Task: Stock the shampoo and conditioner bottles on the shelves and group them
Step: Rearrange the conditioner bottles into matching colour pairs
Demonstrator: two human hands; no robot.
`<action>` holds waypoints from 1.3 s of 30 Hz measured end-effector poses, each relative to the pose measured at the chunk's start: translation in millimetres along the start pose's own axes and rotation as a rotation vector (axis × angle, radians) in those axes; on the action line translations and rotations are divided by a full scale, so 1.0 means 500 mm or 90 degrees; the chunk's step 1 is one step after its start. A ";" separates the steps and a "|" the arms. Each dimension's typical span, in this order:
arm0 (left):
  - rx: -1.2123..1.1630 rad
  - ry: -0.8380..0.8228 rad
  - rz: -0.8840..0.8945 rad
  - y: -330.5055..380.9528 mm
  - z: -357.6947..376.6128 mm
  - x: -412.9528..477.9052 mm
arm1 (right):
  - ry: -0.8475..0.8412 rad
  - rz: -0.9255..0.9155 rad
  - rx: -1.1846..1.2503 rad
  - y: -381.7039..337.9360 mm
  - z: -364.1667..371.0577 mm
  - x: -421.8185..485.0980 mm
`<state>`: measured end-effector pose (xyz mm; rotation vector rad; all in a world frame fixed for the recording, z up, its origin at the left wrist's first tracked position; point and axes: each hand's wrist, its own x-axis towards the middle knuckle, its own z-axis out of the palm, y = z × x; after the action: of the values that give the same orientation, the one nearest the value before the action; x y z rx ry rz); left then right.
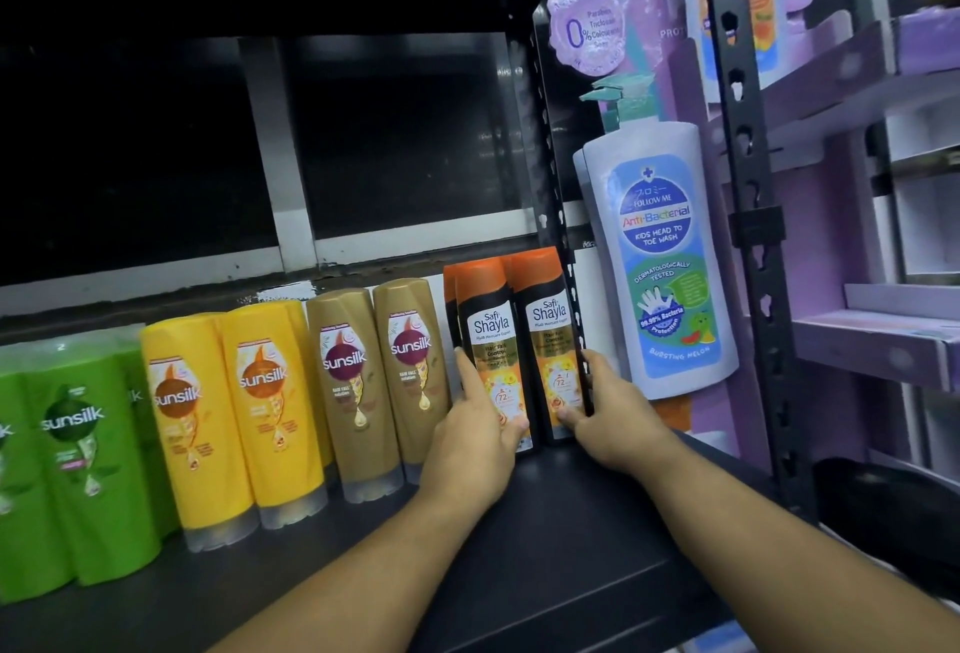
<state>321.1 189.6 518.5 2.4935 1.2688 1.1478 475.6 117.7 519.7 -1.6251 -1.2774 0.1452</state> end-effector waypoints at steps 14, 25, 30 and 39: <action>-0.003 0.152 0.156 0.074 -0.173 0.003 | -0.010 0.007 0.021 0.001 0.000 -0.010; 0.155 -0.225 0.017 0.174 -0.306 0.330 | -0.022 0.005 -0.003 0.002 -0.006 -0.005; 0.087 -0.371 -0.169 0.187 -0.283 0.371 | -0.037 0.002 0.020 0.002 -0.009 -0.002; 0.042 -0.357 -0.201 0.188 -0.271 0.374 | -0.043 -0.008 0.032 -0.002 -0.008 0.003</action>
<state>358.3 236.5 760.8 2.2941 1.4533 0.3058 478.0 116.3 522.8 -1.5798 -1.3257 0.2250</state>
